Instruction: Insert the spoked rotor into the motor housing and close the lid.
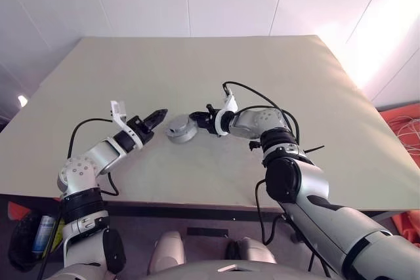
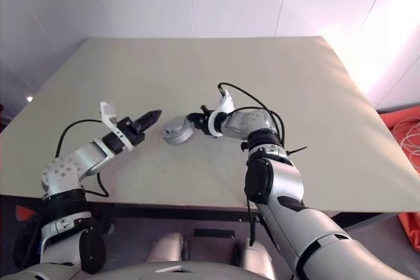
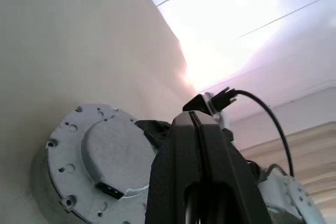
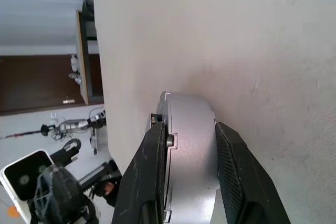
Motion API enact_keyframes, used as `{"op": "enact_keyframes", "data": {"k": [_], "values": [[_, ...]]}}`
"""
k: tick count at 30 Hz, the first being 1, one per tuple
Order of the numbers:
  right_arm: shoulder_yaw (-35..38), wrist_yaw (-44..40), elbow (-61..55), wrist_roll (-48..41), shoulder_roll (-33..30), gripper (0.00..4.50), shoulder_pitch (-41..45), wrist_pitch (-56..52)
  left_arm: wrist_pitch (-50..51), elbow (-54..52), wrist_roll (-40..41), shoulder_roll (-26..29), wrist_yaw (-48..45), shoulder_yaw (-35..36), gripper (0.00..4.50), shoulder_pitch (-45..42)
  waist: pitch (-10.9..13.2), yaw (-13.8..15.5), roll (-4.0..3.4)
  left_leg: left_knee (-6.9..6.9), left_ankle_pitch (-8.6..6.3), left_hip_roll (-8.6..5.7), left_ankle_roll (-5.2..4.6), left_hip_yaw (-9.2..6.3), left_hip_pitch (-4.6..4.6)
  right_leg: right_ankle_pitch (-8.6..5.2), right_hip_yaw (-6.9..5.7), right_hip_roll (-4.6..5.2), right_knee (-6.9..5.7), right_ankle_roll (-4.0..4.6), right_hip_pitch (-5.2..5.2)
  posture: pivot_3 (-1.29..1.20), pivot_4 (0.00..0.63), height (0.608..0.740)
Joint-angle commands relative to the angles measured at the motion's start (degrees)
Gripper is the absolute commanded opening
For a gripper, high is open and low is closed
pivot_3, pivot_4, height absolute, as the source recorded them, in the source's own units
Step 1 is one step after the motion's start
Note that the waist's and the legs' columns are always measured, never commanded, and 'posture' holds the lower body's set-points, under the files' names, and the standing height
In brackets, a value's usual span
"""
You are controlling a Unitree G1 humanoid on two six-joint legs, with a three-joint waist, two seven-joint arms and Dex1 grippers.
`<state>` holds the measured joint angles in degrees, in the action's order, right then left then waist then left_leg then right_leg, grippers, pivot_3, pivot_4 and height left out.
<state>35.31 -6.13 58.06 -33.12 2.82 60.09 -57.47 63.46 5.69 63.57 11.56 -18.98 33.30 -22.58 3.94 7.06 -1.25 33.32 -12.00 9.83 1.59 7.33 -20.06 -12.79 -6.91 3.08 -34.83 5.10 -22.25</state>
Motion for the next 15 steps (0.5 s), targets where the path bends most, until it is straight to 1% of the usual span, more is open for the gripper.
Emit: {"op": "enact_keyframes", "data": {"k": [1,5,10,15], "values": [[2.3,0.6,0.2,-3.6,0.6,1.18,3.4,4.1,-1.8,-3.0,5.9,0.3,1.1,3.3,0.0,-0.7,0.0,0.0,0.0,0.0,0.0,0.0,0.0,0.0,-0.01,0.0,0.0,0.0,0.0,0.0,-0.01,0.0,0.0,0.74],[4.4,0.7,2.0,-5.8,0.5,1.18,5.4,7.2,-3.0,-2.7,8.9,0.3,3.8,4.6,0.0,0.4,0.0,0.0,0.02,0.0,-0.01,-0.01,-0.01,0.0,-0.08,0.01,0.0,0.0,0.0,-0.02,-0.1,0.0,0.0,0.74],[4.5,-1.7,1.0,-8.0,0.1,1.18,7.4,6.2,-4.2,-1.9,10.0,0.2,7.0,4.1,0.0,1.5,0.1,-0.1,0.1,0.0,-0.02,0.01,-0.04,0.0,-0.19,0.1,0.0,-0.03,0.01,-0.17,-0.2,0.0,0.0,0.74],[5.1,-2.4,-1.6,-11.4,-0.3,1.18,9.5,4.0,-3.2,-1.8,12.1,0.3,8.5,2.7,0.0,2.9,0.1,0.0,0.14,0.0,-0.03,0.01,-0.06,0.01,-0.21,0.1,0.0,-0.03,0.01,-0.17,-0.21,0.0,0.0,0.74]]}}
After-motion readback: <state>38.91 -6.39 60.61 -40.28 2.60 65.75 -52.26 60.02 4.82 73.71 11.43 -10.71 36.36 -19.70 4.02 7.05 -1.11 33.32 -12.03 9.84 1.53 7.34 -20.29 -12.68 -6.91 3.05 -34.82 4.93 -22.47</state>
